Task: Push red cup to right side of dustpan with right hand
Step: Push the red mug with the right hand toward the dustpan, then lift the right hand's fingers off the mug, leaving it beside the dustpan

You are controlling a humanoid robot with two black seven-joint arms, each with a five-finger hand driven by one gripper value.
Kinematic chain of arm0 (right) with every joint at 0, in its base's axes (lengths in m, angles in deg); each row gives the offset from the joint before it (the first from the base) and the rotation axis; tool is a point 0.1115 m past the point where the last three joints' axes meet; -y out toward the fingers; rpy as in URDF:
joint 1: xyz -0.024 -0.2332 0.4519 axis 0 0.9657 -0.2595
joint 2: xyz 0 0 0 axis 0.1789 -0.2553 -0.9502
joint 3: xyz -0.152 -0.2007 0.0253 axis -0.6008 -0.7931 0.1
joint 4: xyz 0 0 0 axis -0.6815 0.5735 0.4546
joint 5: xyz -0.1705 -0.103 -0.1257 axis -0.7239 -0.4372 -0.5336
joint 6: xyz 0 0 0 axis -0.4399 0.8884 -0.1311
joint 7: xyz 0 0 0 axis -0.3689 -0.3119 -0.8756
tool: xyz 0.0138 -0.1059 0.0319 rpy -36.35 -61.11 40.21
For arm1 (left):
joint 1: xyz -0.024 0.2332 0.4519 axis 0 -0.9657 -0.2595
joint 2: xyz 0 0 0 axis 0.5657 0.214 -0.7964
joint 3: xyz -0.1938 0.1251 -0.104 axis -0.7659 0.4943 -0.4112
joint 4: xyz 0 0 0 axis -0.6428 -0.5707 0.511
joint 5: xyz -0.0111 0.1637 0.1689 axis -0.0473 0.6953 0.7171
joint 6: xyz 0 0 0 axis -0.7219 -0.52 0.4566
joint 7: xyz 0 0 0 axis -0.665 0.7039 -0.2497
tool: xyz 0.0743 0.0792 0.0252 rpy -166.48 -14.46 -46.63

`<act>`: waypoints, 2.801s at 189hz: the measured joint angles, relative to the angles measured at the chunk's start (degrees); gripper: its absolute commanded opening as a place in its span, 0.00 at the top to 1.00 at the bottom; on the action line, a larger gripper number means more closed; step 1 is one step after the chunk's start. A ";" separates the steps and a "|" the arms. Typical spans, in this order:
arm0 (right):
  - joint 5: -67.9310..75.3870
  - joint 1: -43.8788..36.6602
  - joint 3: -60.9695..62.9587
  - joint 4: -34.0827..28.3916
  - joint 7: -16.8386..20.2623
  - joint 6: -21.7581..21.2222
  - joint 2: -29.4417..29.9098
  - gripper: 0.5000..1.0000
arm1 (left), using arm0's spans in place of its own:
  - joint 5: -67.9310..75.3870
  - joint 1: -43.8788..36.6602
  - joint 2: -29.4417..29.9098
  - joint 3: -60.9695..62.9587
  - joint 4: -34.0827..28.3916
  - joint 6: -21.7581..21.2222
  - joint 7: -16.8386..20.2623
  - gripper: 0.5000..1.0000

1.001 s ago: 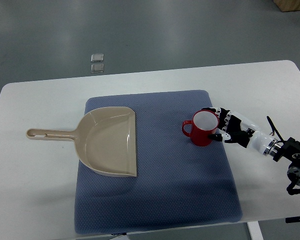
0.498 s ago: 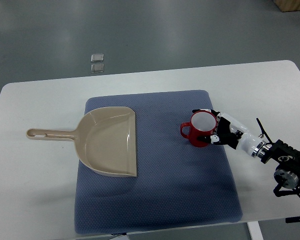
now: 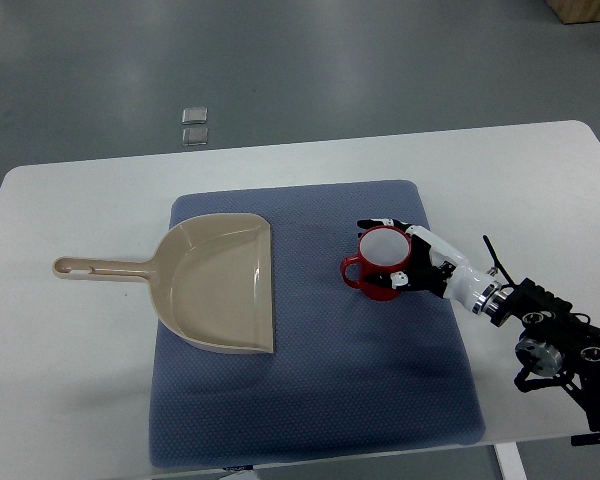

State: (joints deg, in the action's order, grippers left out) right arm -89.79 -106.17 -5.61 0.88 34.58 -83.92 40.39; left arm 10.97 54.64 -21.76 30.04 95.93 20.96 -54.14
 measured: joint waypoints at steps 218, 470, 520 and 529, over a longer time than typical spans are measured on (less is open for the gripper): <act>-1.83 -1.83 -3.65 -0.82 0.31 2.71 9.40 0.20 | 0.00 -0.21 0.00 -0.12 0.00 0.00 0.00 0.00; 31.23 -11.32 5.99 -1.84 24.80 -1.72 -0.36 0.14 | 0.00 -0.15 0.00 0.07 -0.01 0.00 0.00 0.00; 51.26 -13.91 5.37 -1.37 33.09 2.34 -2.51 0.14 | 0.18 -0.14 0.00 0.18 0.05 0.00 0.00 0.00; 51.44 -13.80 5.63 -1.25 31.51 0.92 -2.50 0.14 | 0.20 -0.14 0.00 0.18 0.05 0.00 0.00 0.00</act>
State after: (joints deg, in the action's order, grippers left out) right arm -38.35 -119.97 0.02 -0.38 66.09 -83.00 37.89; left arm 11.17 54.50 -21.76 30.22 95.99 20.96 -54.14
